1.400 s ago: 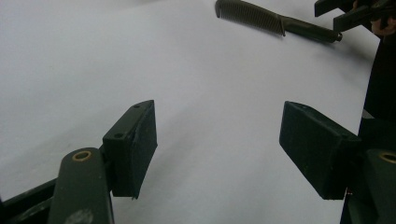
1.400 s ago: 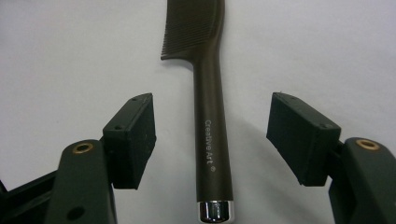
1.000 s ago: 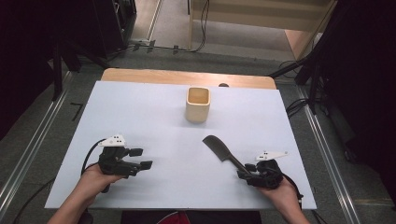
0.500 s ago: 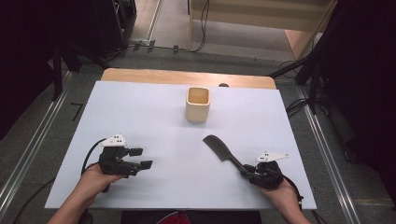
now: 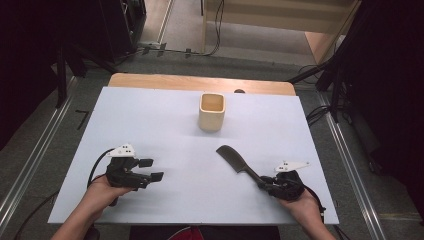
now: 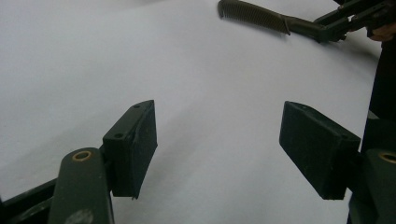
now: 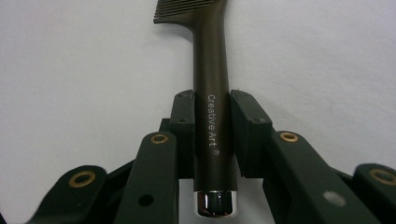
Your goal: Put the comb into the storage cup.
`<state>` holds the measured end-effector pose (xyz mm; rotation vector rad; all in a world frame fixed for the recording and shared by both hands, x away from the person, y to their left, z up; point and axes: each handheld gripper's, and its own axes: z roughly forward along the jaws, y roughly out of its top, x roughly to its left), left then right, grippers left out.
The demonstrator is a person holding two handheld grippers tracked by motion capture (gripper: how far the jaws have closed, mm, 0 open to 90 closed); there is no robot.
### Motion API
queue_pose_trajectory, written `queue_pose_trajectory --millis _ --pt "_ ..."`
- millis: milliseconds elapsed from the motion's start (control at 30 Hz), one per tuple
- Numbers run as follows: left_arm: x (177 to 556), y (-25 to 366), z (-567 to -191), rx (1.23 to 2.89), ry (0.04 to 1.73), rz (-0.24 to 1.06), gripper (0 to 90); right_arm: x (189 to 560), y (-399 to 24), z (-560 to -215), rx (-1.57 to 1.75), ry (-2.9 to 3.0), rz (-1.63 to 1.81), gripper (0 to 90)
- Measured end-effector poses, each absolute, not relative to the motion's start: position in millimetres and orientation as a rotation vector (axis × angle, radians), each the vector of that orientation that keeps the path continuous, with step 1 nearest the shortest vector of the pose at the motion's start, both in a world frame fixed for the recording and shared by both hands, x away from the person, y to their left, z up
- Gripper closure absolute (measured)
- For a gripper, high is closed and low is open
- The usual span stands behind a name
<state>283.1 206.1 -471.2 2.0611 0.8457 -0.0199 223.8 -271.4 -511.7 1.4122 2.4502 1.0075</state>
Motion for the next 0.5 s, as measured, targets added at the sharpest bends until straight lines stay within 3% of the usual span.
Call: queue_pose_trajectory --millis 500 --pt "283 206 -471 2.056 0.851 -0.022 28.8 225 -273 -501 1.451 2.44 1.138 70.4"
